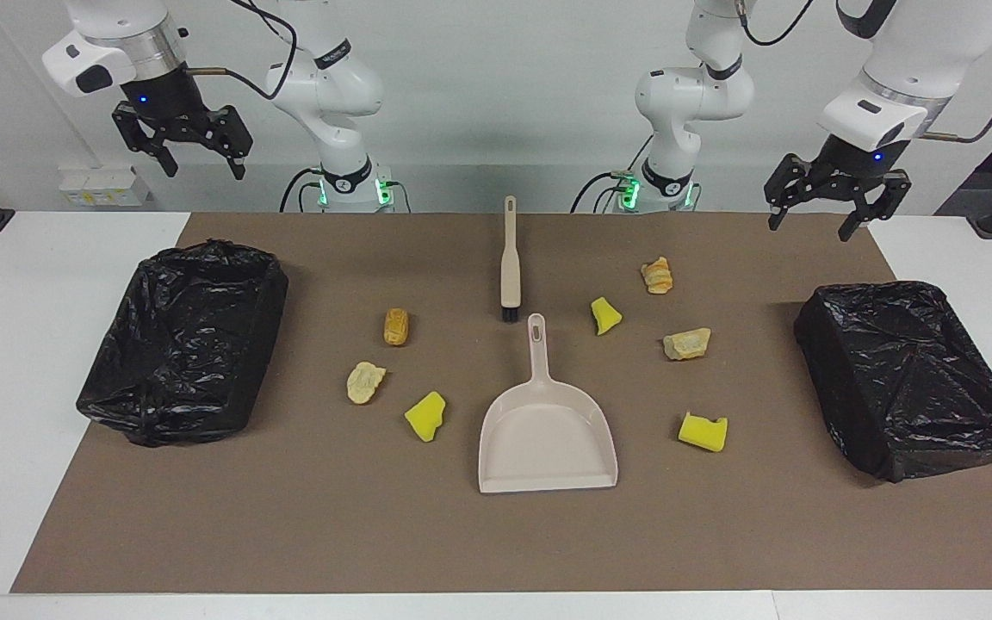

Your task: Sweep and dump trash in bin

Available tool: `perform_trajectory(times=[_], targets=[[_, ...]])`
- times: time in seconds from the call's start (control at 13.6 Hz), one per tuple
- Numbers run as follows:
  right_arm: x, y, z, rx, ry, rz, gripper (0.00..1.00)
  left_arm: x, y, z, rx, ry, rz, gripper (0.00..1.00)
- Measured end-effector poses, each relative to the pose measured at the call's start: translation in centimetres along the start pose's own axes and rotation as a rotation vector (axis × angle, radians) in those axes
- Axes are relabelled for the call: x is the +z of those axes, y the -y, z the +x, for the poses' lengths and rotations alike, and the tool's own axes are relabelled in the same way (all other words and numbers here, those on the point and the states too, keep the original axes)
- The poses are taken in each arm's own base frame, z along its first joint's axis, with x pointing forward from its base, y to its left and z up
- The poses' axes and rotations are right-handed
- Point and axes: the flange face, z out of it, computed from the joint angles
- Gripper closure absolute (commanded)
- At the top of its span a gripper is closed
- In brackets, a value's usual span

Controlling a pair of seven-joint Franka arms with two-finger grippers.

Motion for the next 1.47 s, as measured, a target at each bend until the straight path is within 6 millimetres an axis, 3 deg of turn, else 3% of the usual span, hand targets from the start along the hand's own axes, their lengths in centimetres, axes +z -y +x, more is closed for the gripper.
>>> perform_trajectory(times=[0.07,0.15,0.37,0.59,0.74,0.96,1.11,1.33,1.47], targets=[[0.2,0.2,0.0,-0.004,0.005,-0.001,0.00,0.2,-1.0,0.0,0.012,0.007,-0.004,0.00],[0.5,0.3,-0.1,-0.005,0.014,-0.001,0.00,0.6,-3.3,0.0,0.031,0.017,-0.011,0.00],[1.7,0.3,-0.8,0.004,0.041,-0.002,0.00,2.8,-14.0,-1.1,0.054,0.069,-0.013,0.00],[2.2,1.6,-1.0,0.009,0.045,-0.004,0.00,7.5,-24.1,-3.8,0.048,0.101,0.007,0.00],[2.5,2.3,-0.7,0.006,0.034,-0.001,0.00,11.4,-28.8,-6.4,0.063,0.118,0.013,0.00],[3.5,2.6,-0.3,0.004,0.031,0.022,0.00,17.7,-34.4,-11.1,0.085,0.139,0.021,0.00],[4.5,3.3,0.6,0.002,0.006,0.033,0.00,23.2,-37.6,-14.9,0.083,0.129,0.039,0.00],[5.3,5.5,3.4,0.063,-0.071,0.051,0.00,29.6,-39.0,-19.8,0.072,0.125,0.062,0.00],[5.9,8.7,6.1,0.073,-0.092,0.068,0.00,30.8,-39.0,-20.8,0.059,0.124,0.061,0.00]])
